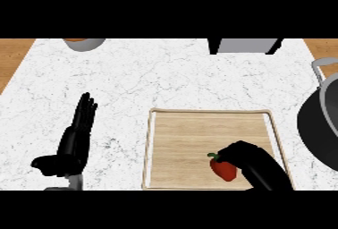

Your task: Pick the bell pepper from the tray and place it in the pot

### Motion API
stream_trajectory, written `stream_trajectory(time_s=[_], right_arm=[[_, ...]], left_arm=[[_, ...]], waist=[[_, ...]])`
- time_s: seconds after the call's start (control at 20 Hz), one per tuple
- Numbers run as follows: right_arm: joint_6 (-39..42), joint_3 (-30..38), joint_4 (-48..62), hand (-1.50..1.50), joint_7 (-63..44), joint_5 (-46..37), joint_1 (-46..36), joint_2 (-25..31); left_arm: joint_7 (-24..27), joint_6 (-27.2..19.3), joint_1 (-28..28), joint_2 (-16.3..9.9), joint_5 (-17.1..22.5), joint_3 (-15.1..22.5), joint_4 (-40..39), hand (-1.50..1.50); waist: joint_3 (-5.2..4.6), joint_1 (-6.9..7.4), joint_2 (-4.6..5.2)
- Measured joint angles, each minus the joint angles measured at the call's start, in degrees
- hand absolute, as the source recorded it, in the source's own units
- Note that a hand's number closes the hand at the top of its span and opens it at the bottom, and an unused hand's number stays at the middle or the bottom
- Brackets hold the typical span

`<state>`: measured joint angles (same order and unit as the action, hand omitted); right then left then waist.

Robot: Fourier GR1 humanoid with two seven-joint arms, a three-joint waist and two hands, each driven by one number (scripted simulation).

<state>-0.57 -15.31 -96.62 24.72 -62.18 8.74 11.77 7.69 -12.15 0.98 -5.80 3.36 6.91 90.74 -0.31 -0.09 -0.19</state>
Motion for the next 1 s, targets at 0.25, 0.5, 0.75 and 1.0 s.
stream_trajectory(time_s=[0.25,0.5,0.75,1.0], right_arm=[[-3.21,1.57,1.17,1.50,2.88,0.69,-1.02,-0.41],[-6.55,1.49,0.03,1.50,4.34,0.28,0.04,-1.45],[-7.15,15.38,4.79,1.50,-12.30,1.55,-4.27,-5.41],[-9.29,28.11,8.58,1.50,-29.75,1.03,-7.56,-7.49]], left_arm=[[1.19,0.94,-0.86,0.71,-0.27,-0.98,-1.86,0.00],[-0.17,1.07,-1.65,0.85,-0.77,-1.81,-1.03,0.00],[-0.13,1.49,-1.44,0.54,-0.31,-2.11,-0.20,0.00],[0.32,1.30,-1.59,0.52,-0.42,-2.27,0.26,0.00]], waist=[[0.07,-0.04,-0.01],[-0.05,-0.11,-0.13],[0.07,-0.42,1.28],[-0.08,-0.62,2.71]])
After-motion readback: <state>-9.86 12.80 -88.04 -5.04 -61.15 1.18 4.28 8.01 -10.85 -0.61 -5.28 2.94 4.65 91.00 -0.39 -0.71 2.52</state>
